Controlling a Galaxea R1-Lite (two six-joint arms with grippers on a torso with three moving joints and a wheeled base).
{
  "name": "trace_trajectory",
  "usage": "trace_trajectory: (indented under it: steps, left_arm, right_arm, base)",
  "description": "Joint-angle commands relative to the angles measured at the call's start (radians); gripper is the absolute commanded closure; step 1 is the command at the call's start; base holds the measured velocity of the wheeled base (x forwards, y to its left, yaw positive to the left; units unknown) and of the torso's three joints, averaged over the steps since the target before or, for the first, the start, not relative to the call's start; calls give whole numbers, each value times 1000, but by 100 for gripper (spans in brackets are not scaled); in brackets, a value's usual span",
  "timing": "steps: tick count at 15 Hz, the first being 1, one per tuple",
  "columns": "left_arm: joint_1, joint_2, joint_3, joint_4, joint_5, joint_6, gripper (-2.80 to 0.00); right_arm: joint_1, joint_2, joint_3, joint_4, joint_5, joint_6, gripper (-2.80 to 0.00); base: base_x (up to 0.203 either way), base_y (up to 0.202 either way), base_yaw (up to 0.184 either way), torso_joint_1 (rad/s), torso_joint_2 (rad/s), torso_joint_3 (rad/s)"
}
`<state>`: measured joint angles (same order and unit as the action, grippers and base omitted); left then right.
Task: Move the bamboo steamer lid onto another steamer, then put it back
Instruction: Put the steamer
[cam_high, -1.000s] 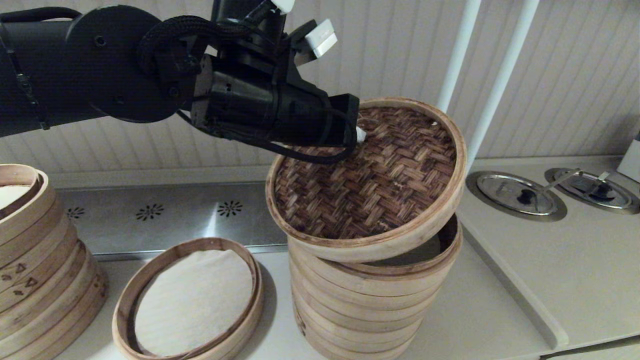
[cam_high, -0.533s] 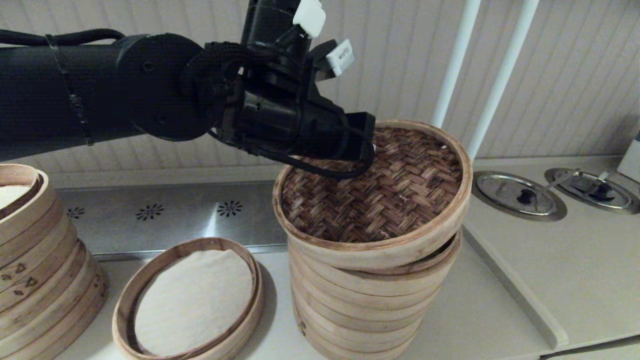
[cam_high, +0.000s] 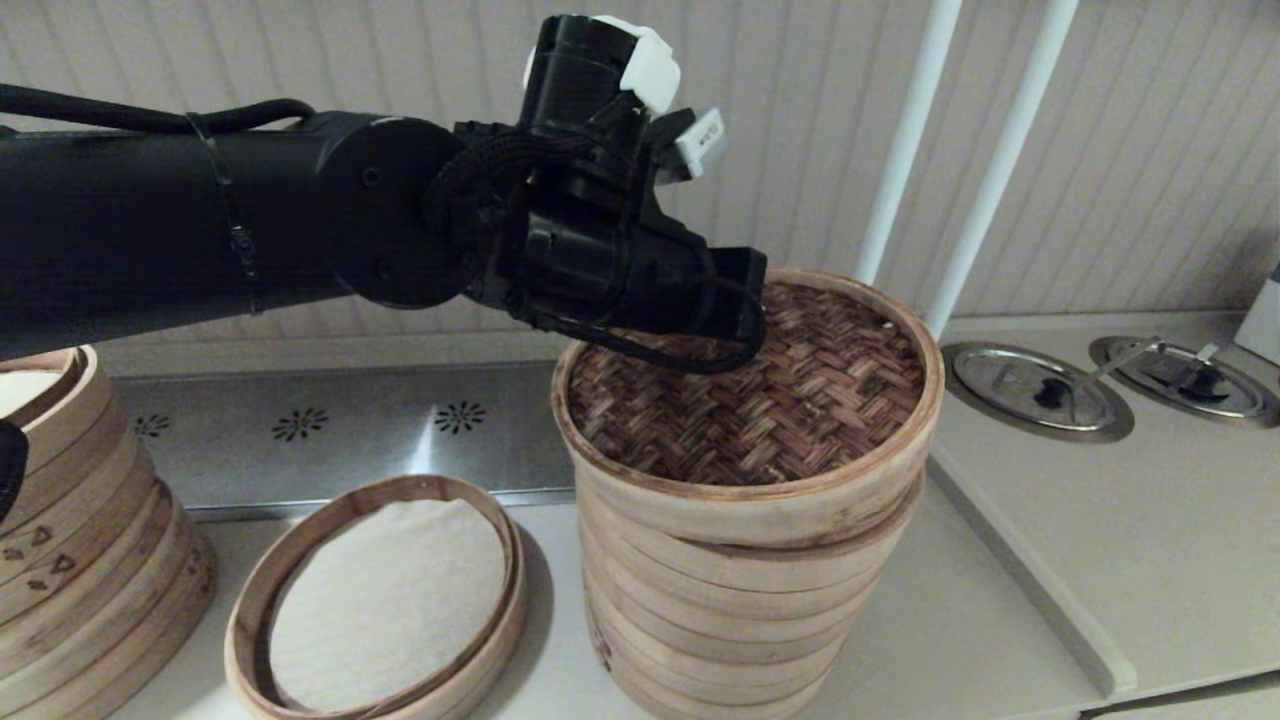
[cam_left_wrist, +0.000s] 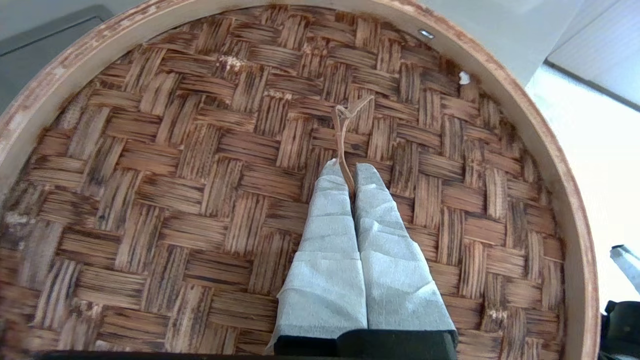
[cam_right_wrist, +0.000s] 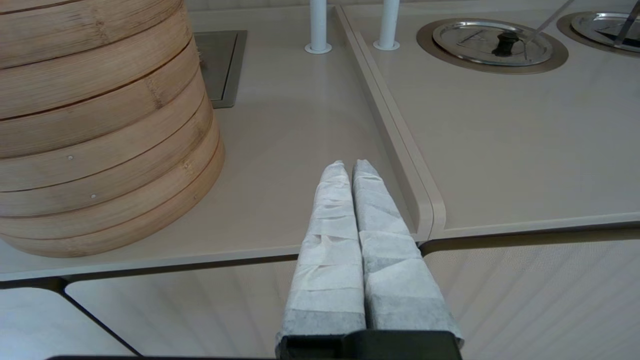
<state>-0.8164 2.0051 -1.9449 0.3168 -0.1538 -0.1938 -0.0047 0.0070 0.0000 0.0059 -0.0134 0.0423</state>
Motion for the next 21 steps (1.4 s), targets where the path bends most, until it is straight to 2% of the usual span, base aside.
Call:
trace_trajectory:
  steps: [1, 4, 21]
  left_arm:
    - [-11, 8, 0, 3, 3, 2, 0]
    - [-41, 24, 0, 5, 46, 26, 0]
    - [-53, -5, -3, -18, 53, 28, 0]
  right_arm:
    - [0, 1, 3, 0, 0, 1, 0]
    - [0, 1, 3, 0, 0, 1, 0]
    - [0, 1, 3, 0, 0, 1, 0]
  base:
    - [0, 0, 0, 0, 0, 0]
    - [0, 0, 0, 0, 0, 0]
    - [0, 0, 0, 0, 0, 0]
